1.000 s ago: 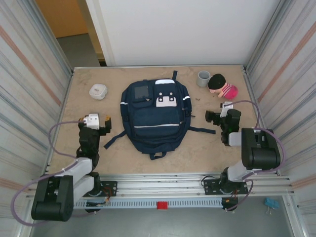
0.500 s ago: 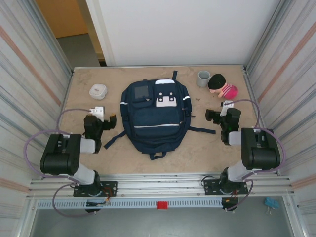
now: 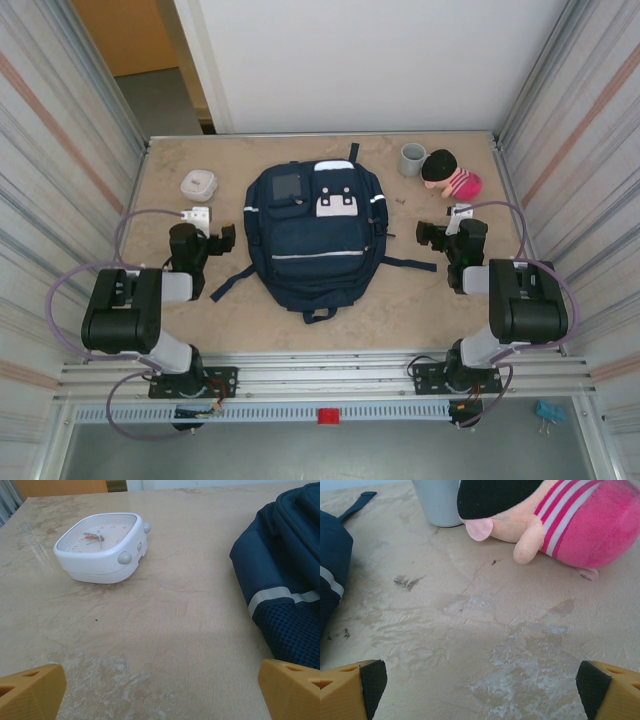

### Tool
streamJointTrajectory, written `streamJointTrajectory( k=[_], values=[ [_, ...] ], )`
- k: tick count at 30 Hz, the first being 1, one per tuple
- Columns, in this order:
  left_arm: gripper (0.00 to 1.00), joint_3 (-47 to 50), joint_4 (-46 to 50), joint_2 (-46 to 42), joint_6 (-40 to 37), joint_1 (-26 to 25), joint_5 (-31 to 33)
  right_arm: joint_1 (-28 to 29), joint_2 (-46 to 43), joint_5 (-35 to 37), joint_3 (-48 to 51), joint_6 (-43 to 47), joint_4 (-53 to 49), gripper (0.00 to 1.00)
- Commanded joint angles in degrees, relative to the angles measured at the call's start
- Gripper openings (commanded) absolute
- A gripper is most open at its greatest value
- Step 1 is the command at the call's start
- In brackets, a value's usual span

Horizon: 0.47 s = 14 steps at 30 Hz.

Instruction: Pack books, pencil case, and school supplies into a backpack

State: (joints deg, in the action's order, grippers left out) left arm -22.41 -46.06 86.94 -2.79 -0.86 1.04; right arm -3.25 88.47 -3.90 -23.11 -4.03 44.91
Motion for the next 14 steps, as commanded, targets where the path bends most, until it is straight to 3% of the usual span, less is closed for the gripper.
streamJointTrajectory(
  k=[1,14],
  values=[
    [0.99,-0.8,0.1,-0.5,-0.2,-0.2,-0.3,0.0,-0.1,1.0,-0.7,-0.7,0.2,0.99],
    [0.99,-0.8,0.1,-0.4,-0.2,-0.2,-0.3,0.4,-0.1,2.2,-0.7,-0.8,0.3,0.99]
  ],
)
